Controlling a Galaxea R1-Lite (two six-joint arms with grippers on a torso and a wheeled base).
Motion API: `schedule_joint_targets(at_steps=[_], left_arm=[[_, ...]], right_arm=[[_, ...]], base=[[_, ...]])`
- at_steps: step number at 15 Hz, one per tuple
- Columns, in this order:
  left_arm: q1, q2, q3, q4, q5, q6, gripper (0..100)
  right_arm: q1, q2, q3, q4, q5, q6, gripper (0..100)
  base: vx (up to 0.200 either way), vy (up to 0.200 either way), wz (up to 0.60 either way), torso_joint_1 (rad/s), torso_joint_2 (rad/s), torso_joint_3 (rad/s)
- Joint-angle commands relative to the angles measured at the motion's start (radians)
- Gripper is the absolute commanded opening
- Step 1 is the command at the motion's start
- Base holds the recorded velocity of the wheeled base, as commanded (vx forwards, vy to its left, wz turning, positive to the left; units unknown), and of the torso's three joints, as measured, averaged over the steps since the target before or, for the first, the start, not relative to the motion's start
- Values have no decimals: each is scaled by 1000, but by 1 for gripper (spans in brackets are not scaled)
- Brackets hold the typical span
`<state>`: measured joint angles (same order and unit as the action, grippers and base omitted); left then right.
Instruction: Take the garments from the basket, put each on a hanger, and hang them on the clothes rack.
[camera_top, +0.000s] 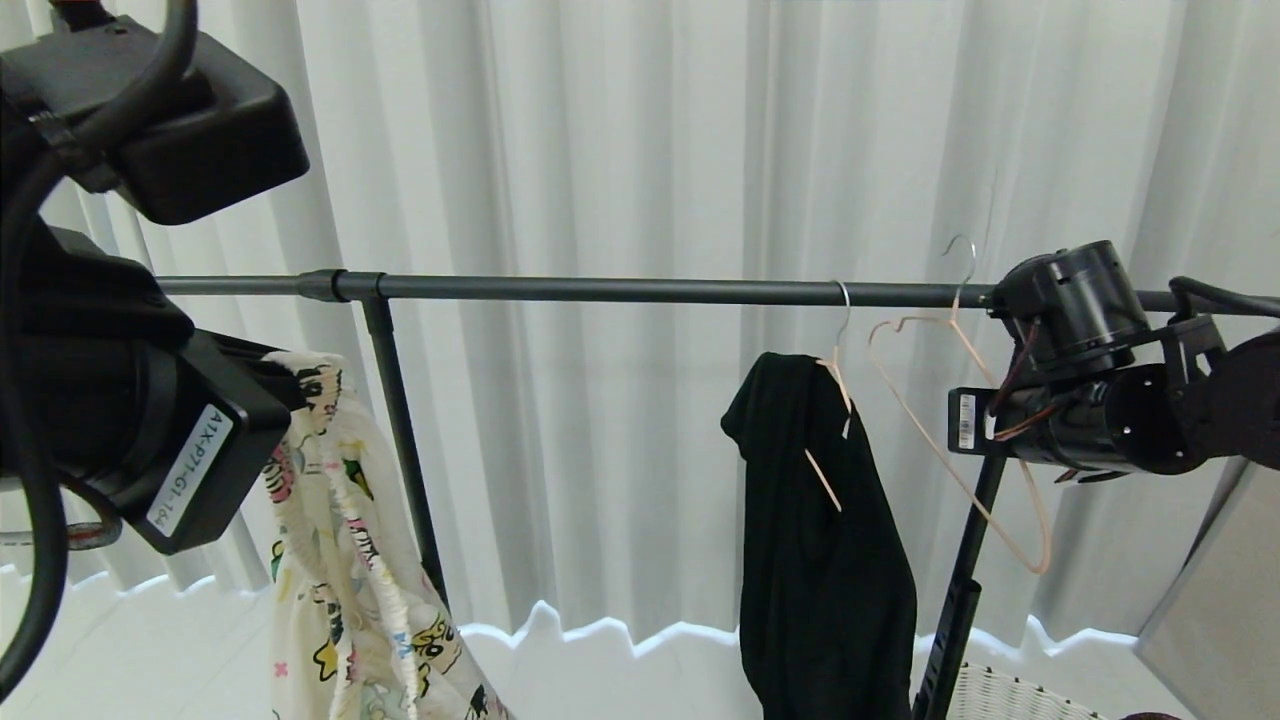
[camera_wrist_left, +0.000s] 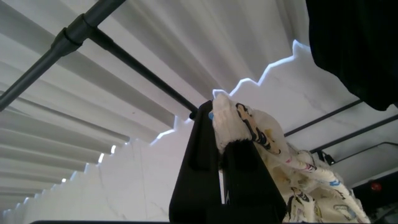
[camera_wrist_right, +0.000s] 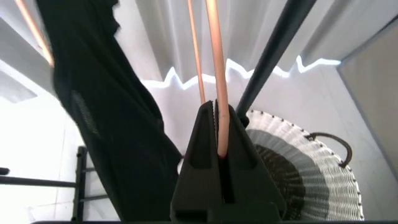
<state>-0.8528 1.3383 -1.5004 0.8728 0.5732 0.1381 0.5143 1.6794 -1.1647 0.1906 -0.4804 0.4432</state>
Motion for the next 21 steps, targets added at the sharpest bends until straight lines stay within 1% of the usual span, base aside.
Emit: schedule_joint_targets(at_steps=[1,3,5,6,9,13,16,17,18,19,21], left_arm=[[0,-5,0,0,1,0,0],[0,-7,-1,0,1,0,0],[0,-10,0,0,7,2,0],[0,-8,0,0,19,3,0],[0,-8,0,0,31,3,0],[0,-10,0,0,31,3,0],[-2,-8,0,0,31,3,0],[-9,-5,0,0,30,3,0],[-14,-4,0,0,30,3,0],[-15,-4,0,0,30,3,0],[-15,1,2,0,30,2,0]], right_arm=[[4,-50,3,1,0,-9,0],[7,-76,13,1,2,-21,0],[7,-147,74,0,14,-89,0],[7,-170,99,0,23,-107,0],[12,-234,148,0,31,-120,0],[18,-311,209,1,36,-166,0],[43,-365,224,0,86,-169,0],[69,-409,224,1,155,-181,0],[78,-440,226,1,206,-208,0],[79,-457,232,1,235,-228,0],[79,-558,273,3,410,-343,0]], base=[[0,0,0,0,0,0],[0,0,0,0,0,0],[0,0,0,0,0,0],[0,0,0,0,0,0],[-200,0,0,7,2,10],[-200,0,0,-1,3,4],[-200,0,0,1,2,5],[-200,0,0,2,7,7],[-200,0,0,2,2,-2],[-200,0,0,2,2,2],[-200,0,0,5,5,7]])
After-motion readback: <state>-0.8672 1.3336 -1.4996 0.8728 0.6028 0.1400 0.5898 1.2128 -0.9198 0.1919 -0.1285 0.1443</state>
